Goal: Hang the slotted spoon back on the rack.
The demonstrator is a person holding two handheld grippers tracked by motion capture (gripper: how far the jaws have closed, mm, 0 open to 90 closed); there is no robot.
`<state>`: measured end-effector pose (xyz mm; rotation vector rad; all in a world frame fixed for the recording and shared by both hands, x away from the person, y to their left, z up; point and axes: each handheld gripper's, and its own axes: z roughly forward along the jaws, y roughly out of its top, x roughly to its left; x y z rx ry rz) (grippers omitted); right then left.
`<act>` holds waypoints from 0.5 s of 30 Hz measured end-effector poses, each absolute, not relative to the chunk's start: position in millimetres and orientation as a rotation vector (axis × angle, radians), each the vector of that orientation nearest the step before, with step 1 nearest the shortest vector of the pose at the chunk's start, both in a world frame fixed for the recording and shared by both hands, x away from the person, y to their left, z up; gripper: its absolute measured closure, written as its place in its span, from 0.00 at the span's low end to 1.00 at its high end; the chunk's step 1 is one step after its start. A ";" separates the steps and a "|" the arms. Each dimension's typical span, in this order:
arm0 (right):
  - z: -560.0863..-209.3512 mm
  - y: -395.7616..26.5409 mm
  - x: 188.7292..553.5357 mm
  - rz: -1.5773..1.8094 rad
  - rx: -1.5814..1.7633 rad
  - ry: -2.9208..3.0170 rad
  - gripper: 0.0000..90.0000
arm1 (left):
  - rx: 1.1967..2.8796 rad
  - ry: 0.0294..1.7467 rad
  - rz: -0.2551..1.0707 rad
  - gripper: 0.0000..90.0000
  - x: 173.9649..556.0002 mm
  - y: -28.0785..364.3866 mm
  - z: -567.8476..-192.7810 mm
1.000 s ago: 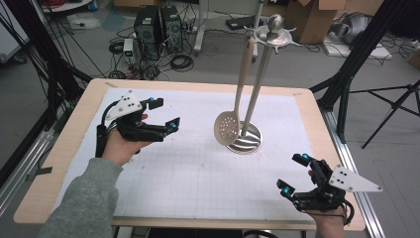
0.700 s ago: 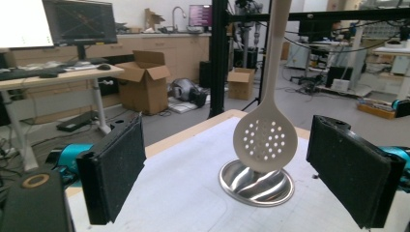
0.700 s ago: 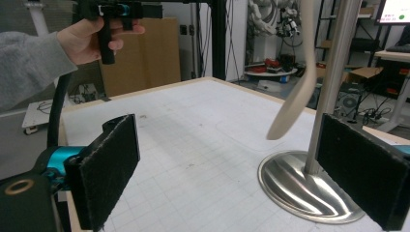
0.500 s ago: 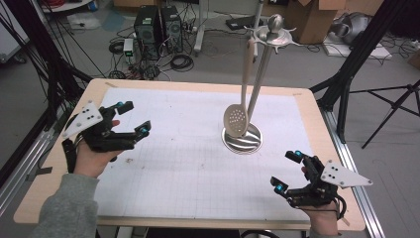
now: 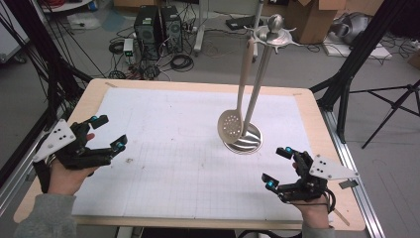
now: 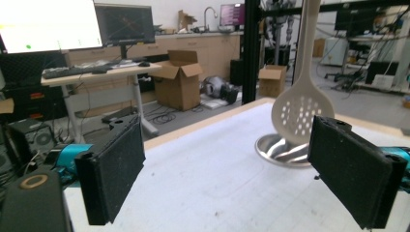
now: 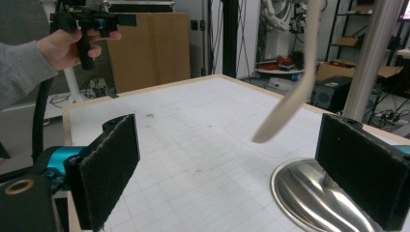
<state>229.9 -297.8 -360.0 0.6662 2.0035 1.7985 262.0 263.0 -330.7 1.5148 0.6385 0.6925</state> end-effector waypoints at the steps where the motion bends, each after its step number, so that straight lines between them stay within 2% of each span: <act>1: -360.2 -297.2 230.9 1.796 0.656 2.008 0.08 | 1.523 0.643 0.704 0.15 260.1 264.7 -332.6; 15: -363.0 -289.2 237.4 1.794 0.655 2.031 0.08 | 1.499 0.725 0.735 0.15 234.6 287.4 -363.3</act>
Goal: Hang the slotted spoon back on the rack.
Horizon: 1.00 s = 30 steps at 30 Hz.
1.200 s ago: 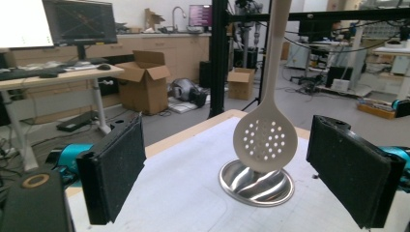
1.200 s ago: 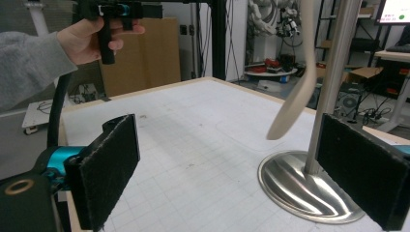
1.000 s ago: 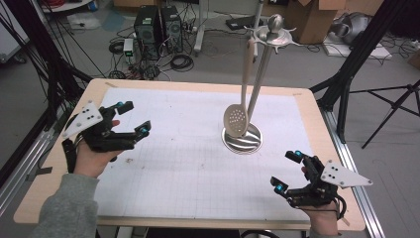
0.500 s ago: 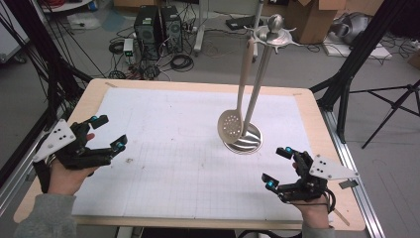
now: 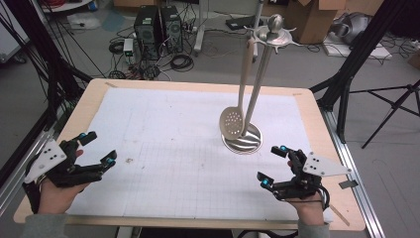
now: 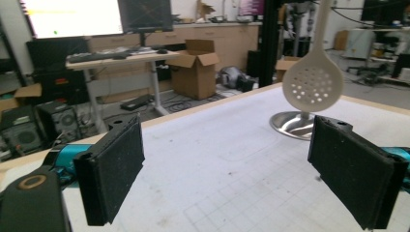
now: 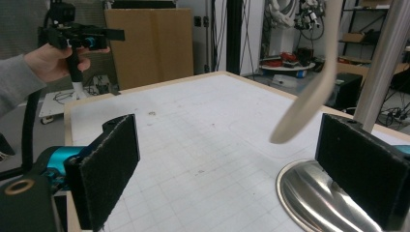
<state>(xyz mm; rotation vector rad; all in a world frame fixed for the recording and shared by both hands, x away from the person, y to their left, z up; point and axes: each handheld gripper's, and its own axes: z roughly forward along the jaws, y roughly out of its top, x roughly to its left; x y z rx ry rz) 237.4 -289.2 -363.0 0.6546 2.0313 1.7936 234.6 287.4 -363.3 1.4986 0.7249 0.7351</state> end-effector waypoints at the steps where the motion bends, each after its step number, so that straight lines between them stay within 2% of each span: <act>1: -363.4 -288.5 237.8 1.791 0.659 2.032 0.08 | 1.491 0.728 0.738 0.15 232.7 289.3 -364.7; 17: -365.3 -284.2 239.2 1.780 0.656 2.046 0.08 | 1.463 0.765 0.789 0.14 208.4 309.5 -376.0; 30: -365.6 -289.7 235.7 1.773 0.675 2.033 0.08 | 1.458 0.784 0.763 0.14 204.0 307.1 -391.7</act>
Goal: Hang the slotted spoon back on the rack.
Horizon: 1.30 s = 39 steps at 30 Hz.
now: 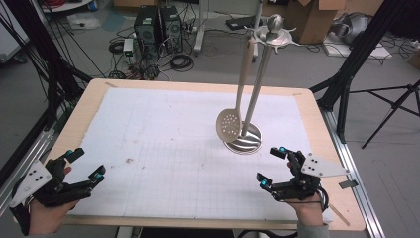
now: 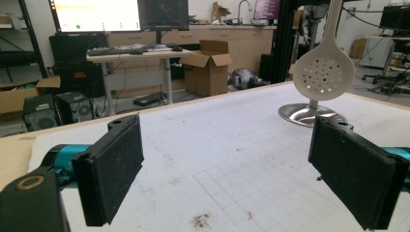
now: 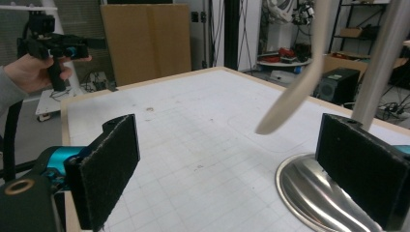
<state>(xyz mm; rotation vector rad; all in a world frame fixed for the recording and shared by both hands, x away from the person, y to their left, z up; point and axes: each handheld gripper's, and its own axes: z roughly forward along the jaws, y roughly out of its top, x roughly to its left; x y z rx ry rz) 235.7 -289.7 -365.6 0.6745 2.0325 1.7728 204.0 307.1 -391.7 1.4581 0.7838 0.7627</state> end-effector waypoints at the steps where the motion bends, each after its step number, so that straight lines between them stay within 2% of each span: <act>1: -365.6 -290.8 235.2 1.775 0.677 2.029 0.08 | 1.457 0.786 0.761 0.14 203.6 307.9 -392.6; 24: -368.5 -303.7 230.5 1.749 0.739 1.982 0.08 | 1.447 0.840 0.835 0.14 183.8 329.2 -405.3; 39: -378.0 -319.9 232.2 1.728 0.842 1.908 0.08 | 1.387 0.951 0.877 0.14 174.9 353.7 -421.6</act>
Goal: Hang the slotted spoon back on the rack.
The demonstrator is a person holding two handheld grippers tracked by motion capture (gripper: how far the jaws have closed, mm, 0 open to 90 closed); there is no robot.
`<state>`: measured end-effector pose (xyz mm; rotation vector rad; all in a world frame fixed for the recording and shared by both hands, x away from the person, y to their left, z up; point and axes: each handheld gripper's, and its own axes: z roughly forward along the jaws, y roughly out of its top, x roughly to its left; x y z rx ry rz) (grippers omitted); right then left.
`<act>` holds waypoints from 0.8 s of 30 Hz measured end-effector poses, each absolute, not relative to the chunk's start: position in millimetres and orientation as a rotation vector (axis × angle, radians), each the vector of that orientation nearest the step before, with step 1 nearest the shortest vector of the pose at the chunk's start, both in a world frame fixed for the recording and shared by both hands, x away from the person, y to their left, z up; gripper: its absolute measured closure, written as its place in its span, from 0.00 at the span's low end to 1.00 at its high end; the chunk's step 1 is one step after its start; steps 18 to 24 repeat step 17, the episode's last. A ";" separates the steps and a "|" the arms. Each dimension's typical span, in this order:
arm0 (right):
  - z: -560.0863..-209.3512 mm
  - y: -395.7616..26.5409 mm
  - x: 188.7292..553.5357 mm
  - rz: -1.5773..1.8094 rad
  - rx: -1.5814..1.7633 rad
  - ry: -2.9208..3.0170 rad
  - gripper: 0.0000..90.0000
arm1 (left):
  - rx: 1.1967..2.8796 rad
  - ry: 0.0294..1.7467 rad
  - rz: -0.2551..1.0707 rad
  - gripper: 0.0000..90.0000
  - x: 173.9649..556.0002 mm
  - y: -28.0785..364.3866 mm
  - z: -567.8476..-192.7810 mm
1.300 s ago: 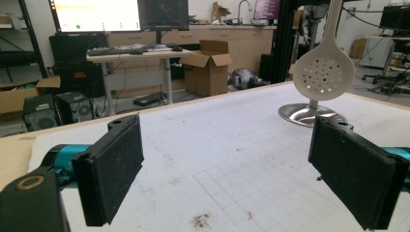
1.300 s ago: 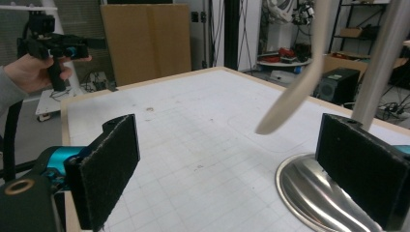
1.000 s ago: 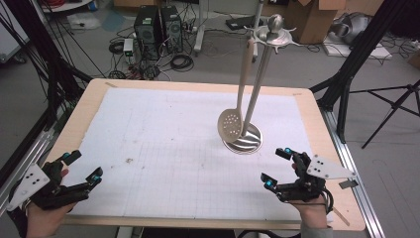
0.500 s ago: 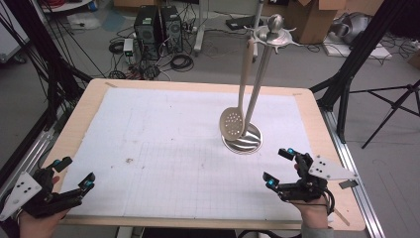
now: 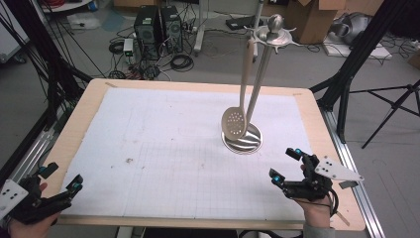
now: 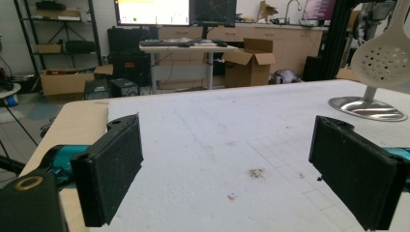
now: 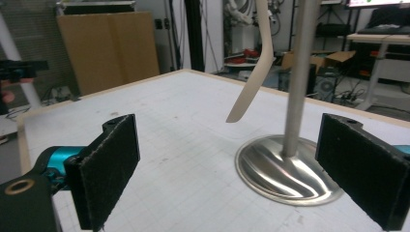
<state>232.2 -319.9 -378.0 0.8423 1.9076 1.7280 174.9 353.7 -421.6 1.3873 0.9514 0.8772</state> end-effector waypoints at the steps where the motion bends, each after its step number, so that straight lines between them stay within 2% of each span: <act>1: -379.3 -323.0 231.8 1.725 0.857 1.893 0.08 | 1.385 0.957 0.879 0.14 174.9 354.7 -422.5; 15: -399.6 -360.5 226.4 1.596 1.050 1.691 0.08 | 1.379 1.042 0.892 0.13 181.8 360.7 -441.5; 24: -402.2 -362.2 226.3 1.588 1.072 1.686 0.08 | 1.383 1.046 0.893 0.13 183.8 358.6 -442.3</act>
